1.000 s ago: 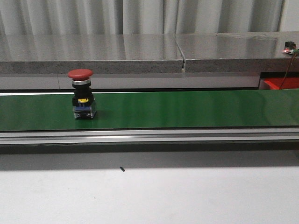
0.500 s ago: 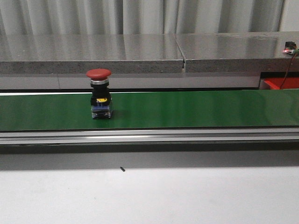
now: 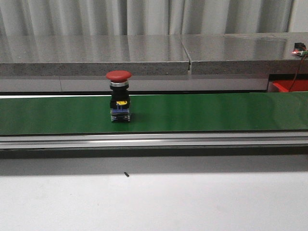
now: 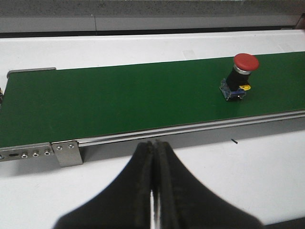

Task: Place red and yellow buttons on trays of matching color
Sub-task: 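Carry the yellow button into the yellow tray and open the right gripper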

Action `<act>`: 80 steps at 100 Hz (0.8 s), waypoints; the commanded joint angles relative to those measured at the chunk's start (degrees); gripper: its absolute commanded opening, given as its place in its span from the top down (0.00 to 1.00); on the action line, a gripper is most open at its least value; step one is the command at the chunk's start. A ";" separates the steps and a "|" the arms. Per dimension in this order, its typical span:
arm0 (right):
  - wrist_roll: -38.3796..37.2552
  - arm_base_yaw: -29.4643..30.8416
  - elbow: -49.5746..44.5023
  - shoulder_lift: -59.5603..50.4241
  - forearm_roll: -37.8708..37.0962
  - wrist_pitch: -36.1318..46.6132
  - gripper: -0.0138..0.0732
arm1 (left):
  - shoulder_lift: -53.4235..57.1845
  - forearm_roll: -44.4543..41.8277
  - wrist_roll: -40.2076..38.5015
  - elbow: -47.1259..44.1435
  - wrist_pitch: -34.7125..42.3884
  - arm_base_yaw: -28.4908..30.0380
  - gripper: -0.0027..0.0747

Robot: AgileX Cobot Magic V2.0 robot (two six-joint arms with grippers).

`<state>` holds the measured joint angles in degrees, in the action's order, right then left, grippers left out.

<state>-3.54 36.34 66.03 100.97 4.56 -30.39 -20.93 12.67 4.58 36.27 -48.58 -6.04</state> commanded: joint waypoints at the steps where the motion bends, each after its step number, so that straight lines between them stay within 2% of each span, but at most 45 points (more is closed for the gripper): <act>1: 0.05 0.22 2.52 -0.65 0.22 3.70 0.88 | -0.51 1.06 -0.09 1.56 4.24 -0.40 0.99; 9: 0.05 0.23 2.52 -0.13 0.22 4.06 0.85 | -0.51 1.06 -0.09 1.56 4.24 -0.40 0.99; 13: 0.05 0.23 2.52 -0.12 0.22 4.06 0.79 | -0.51 1.06 -0.09 1.56 4.24 -0.40 0.99; 20: 0.05 0.30 2.52 -0.12 0.22 4.06 0.61 | -0.51 1.06 -0.09 1.56 4.24 -0.40 0.99; 28: 0.05 0.42 2.52 -0.18 0.22 3.94 0.35 | -0.51 1.06 -0.09 1.56 4.24 -0.40 0.99; 33: 0.05 0.42 2.52 -0.54 0.22 3.68 0.23 | -0.51 1.06 -0.09 1.56 4.24 -0.40 0.99; 38: 0.05 0.42 2.52 -1.14 0.17 3.52 0.17 | -0.51 1.06 -0.09 1.56 4.24 -0.40 0.99; 48: 0.05 0.21 2.52 -3.76 -0.24 2.95 0.16 | -0.51 1.06 -0.09 1.56 4.24 -0.40 0.99; 67: 0.05 -0.20 2.03 -10.60 -0.74 0.53 0.26 | -0.51 1.06 -0.09 1.56 4.24 -0.40 0.99; 80: 0.05 -2.56 -0.37 -16.53 -0.74 -0.46 0.30 | -0.51 1.06 -0.09 1.56 4.24 -0.40 0.99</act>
<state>-3.54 35.38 65.77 90.37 4.40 -31.96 -20.93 12.67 4.58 36.27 -48.58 -6.04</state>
